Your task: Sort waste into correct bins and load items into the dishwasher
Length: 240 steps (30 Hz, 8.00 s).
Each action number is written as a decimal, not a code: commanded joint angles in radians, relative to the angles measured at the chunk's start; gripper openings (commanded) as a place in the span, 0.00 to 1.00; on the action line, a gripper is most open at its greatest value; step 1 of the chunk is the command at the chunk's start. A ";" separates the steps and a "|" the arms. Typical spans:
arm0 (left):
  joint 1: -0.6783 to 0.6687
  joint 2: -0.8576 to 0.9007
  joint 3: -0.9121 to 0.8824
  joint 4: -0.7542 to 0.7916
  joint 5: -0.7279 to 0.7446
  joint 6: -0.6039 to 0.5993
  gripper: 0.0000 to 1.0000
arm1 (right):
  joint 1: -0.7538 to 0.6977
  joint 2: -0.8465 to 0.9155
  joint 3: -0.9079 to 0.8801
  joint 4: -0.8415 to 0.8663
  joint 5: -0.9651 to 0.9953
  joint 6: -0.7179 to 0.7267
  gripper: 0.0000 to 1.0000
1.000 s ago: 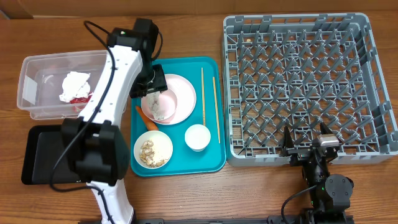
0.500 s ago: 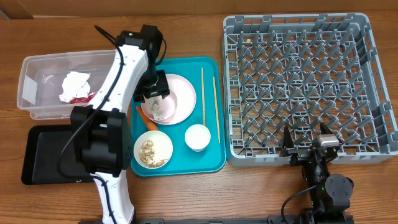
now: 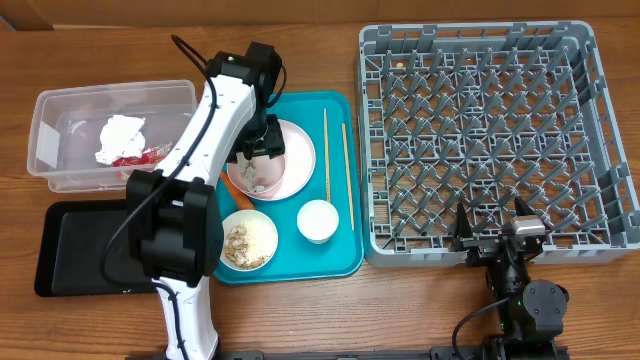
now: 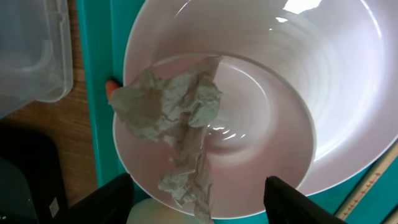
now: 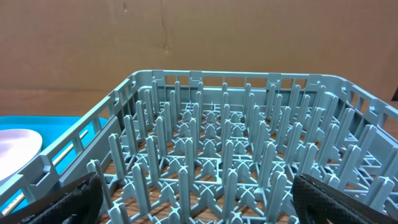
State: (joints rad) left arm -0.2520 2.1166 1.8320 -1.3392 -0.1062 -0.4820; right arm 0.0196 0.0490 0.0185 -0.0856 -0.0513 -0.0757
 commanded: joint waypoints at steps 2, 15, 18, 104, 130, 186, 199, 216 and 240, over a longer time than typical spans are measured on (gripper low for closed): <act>-0.004 0.010 -0.013 -0.003 -0.018 -0.065 0.79 | 0.000 -0.004 -0.011 0.005 0.002 -0.011 1.00; -0.006 0.010 -0.013 0.001 0.037 0.003 0.63 | 0.000 -0.004 -0.011 0.005 0.002 -0.011 1.00; -0.007 0.010 -0.013 -0.012 0.036 0.003 0.49 | 0.000 -0.004 -0.011 0.005 0.002 -0.011 1.00; 0.422 0.010 0.274 -0.041 0.076 -0.012 0.04 | 0.000 -0.004 -0.011 0.005 0.002 -0.011 1.00; 0.428 -0.008 0.226 0.034 0.135 0.109 0.04 | 0.000 -0.004 -0.011 0.005 0.002 -0.011 1.00; -0.135 -0.492 -0.180 -0.262 0.053 -0.070 0.04 | 0.000 -0.004 -0.011 0.005 0.002 -0.011 1.00; -0.135 -0.489 -0.180 -0.107 0.072 -0.076 0.38 | 0.000 -0.004 -0.011 0.005 0.002 -0.011 1.00; -0.142 -0.480 -0.394 0.061 0.080 -0.195 0.58 | 0.000 -0.004 -0.011 0.005 0.002 -0.011 1.00; -0.142 -0.473 -0.666 0.269 0.096 -0.330 0.41 | 0.000 -0.004 -0.010 0.005 0.002 -0.011 1.00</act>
State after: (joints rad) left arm -0.3805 1.6382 1.1892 -1.0863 -0.0193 -0.7822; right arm 0.0196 0.0490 0.0185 -0.0872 -0.0513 -0.0753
